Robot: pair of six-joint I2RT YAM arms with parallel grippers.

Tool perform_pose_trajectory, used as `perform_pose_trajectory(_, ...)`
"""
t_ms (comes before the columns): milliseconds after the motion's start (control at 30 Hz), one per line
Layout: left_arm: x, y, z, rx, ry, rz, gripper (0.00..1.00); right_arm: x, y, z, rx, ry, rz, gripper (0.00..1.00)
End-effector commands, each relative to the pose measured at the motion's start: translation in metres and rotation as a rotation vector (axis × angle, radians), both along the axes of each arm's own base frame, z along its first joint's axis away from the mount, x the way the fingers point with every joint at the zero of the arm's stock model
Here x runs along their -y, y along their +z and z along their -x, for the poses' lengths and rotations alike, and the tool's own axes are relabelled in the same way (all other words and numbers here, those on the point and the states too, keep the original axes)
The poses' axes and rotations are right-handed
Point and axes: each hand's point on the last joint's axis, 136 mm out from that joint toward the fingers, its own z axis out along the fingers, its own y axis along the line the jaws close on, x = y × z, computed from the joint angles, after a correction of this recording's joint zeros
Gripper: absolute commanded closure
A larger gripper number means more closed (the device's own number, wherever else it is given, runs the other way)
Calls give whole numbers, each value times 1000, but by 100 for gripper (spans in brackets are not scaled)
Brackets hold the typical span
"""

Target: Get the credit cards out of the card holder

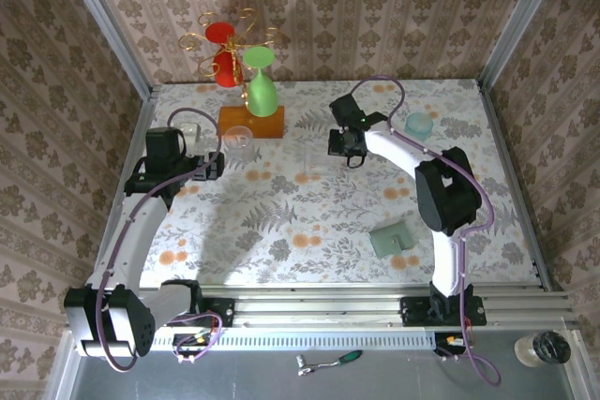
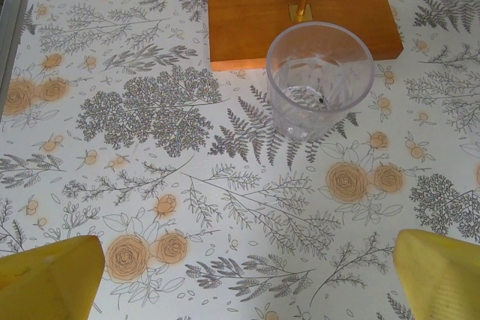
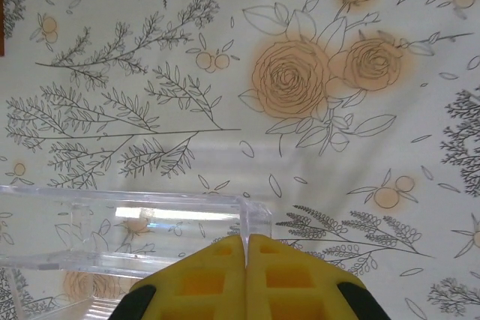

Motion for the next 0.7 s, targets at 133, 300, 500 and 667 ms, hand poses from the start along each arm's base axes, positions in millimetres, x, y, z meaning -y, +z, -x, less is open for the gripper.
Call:
perform_pose_trajectory(133, 3, 5, 1, 30, -18, -16, 0, 4, -2, -6, 1, -47, 18, 97)
perform_pose_trajectory(300, 3, 6, 1, 33, -16, -17, 0, 4, -3, -5, -3, -48, 22, 93)
perform_pose_trajectory(500, 2, 7, 1, 35, -13, -18, 0, 3, 8, -6, 10, -41, 21, 87)
perform_pose_trajectory(667, 1, 8, 1, 42, -10, -21, 0, 5, 25, -6, 32, -35, 21, 84)
